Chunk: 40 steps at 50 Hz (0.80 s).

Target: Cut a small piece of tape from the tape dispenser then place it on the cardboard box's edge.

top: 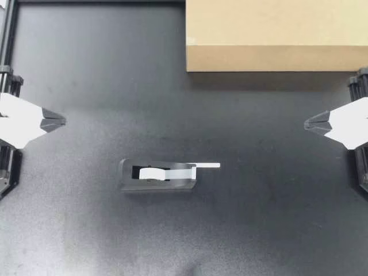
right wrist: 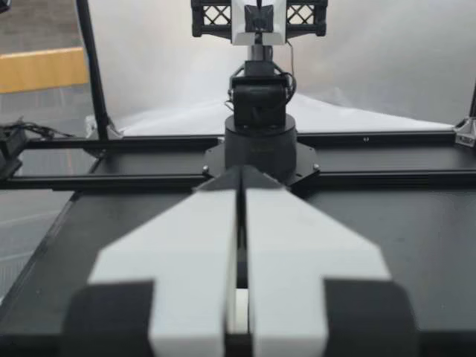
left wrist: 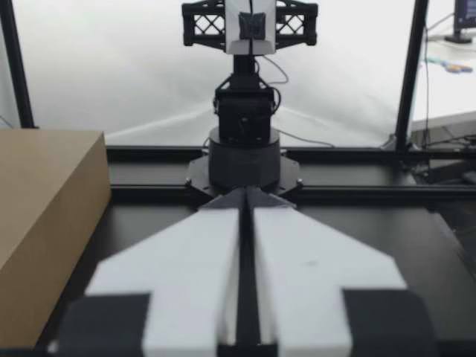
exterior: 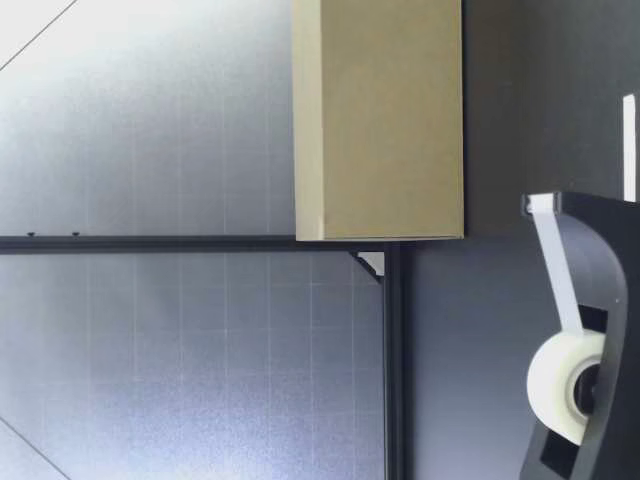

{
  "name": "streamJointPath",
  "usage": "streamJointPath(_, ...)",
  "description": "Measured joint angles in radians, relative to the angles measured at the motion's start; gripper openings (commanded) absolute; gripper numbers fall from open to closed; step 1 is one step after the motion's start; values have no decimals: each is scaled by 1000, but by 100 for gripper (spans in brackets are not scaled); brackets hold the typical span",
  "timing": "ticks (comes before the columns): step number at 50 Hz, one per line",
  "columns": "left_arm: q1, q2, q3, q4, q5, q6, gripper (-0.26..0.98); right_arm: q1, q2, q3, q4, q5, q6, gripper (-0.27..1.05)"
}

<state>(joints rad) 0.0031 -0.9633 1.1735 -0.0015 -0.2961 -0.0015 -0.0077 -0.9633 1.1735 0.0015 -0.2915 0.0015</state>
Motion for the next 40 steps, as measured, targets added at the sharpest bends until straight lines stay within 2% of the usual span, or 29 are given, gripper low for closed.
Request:
streamJointPath(12,0,3,5,0,-9,2,-12,0,5,11,0,-9,3,-11)
streamJointPath(18,0,6,14,-2,-14,11,-12,0,34,-17,0,-15,3,-11)
streamJointPath(26,0,12,25,-2,-25,12,-12,-2,166,-121,5,-6,3,-11)
streamJointPath(40,0,23,43,-2,-31,14,-12,-2,497,-348,29,117,6,-11)
